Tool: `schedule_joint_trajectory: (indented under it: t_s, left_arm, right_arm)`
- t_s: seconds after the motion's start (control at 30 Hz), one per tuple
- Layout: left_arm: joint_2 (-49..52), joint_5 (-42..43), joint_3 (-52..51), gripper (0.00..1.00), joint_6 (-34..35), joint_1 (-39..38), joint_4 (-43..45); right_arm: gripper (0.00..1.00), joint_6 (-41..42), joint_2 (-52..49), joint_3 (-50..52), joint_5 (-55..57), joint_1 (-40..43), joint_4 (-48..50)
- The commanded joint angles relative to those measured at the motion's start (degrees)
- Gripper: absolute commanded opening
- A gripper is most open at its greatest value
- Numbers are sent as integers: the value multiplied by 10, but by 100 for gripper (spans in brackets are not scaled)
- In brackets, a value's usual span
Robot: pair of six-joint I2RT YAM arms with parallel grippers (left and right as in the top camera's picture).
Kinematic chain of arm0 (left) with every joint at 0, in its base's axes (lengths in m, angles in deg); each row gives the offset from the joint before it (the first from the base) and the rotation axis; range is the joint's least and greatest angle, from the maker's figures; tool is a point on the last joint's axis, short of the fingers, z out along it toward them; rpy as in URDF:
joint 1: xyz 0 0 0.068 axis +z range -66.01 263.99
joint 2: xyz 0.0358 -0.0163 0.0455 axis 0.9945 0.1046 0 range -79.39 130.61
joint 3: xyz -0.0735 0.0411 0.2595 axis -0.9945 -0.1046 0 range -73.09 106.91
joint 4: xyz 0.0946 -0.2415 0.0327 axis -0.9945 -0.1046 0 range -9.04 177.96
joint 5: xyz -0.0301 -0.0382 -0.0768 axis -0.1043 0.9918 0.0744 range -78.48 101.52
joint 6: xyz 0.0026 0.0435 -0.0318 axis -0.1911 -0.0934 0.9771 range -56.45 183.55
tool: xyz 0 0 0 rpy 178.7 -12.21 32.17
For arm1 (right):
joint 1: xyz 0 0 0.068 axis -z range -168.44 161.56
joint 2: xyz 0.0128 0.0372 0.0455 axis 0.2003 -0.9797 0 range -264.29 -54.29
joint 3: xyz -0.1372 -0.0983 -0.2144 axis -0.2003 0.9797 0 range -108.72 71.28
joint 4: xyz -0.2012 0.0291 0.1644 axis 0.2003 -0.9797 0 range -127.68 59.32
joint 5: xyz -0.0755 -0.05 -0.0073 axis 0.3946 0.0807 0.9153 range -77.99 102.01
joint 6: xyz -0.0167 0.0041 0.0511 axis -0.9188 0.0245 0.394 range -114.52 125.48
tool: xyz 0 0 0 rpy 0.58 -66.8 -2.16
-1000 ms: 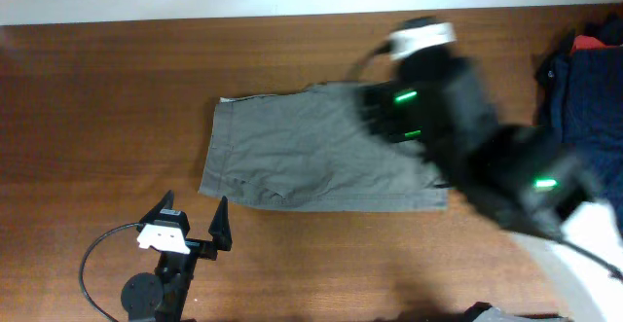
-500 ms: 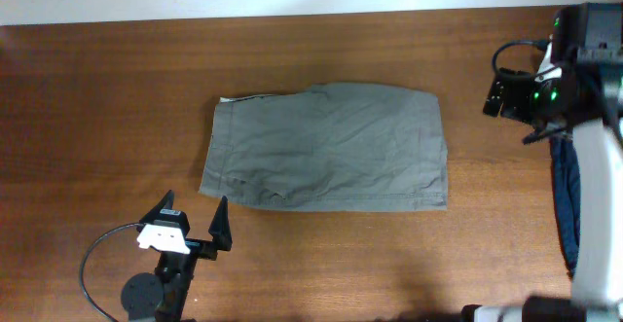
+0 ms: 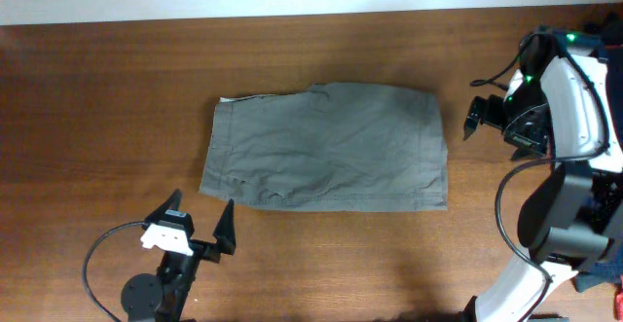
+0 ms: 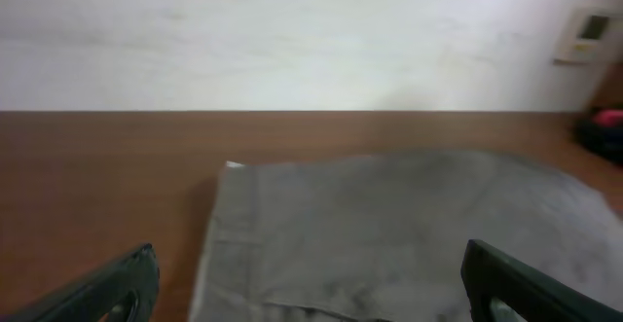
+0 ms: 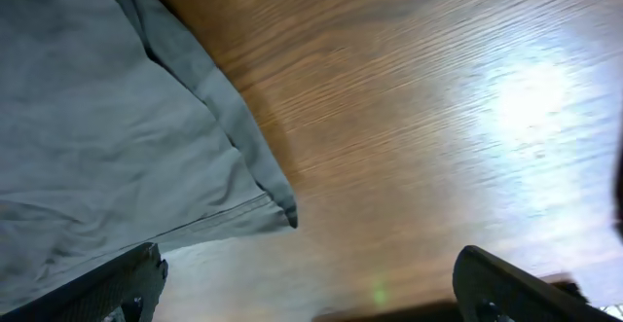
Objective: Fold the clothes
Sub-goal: 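Retract the right gripper to the right side, then grasp the left end of the trousers with the left gripper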
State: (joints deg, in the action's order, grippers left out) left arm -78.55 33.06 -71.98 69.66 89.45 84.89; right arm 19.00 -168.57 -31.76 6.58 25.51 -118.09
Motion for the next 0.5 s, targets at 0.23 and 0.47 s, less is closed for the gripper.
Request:
schedule_joint_trajectory:
  t_s: [0.23,0.47]
  left_arm:
    - [3,154,90,99,5,3,69]
    - [170,19,323,99,-58,3,-176]
  right_arm:
    - [99,2,42,-2,-34,3,-7]
    - [99,3,43,-2,-34,3,-8]
